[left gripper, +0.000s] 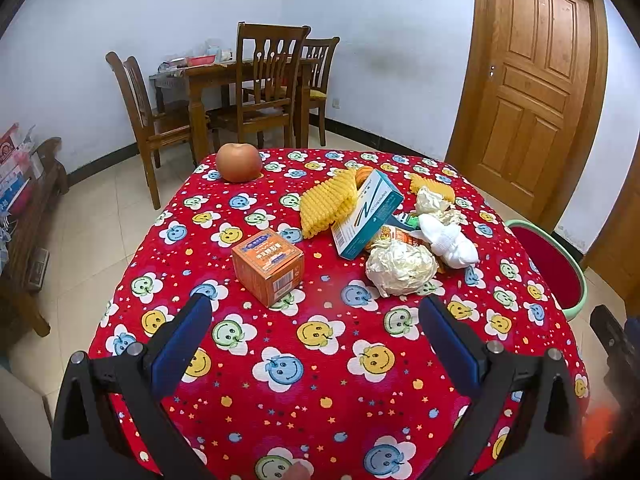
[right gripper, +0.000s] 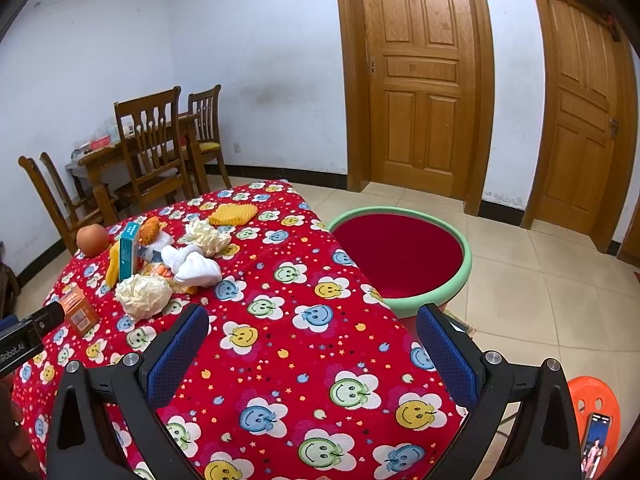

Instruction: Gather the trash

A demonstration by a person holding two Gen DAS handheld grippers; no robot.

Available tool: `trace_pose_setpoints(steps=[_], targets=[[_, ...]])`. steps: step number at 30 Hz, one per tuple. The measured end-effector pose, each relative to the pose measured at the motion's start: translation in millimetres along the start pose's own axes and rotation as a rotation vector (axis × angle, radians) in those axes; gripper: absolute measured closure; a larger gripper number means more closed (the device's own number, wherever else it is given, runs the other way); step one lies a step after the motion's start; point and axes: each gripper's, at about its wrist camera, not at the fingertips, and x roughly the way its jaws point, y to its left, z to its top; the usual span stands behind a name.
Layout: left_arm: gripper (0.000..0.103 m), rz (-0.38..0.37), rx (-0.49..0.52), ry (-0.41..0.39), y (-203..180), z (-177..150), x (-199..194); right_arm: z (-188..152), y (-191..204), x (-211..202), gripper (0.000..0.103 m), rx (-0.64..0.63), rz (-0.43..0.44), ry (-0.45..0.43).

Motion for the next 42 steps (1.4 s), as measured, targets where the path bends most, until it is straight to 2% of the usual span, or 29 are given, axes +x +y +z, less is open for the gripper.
trace_pose_setpoints(steps=[16,29,42], targets=[[0.002,-0.002,-0.002,0.005,3.3,2.0,-1.4,-1.3,1.7,3.6,0.0,0.001,-0.001,0.016],[0.002,0.025,0.016,0.017,8.3,6.5,9.0,-1.1,-5.1,18.5,0.0,0.034,0.021,0.051],[0.002,0.105,-0.051,0.061,63.7,24.0,39.8,8.5,7.6,47.6,0.0,0.039,0.112,0.106]])
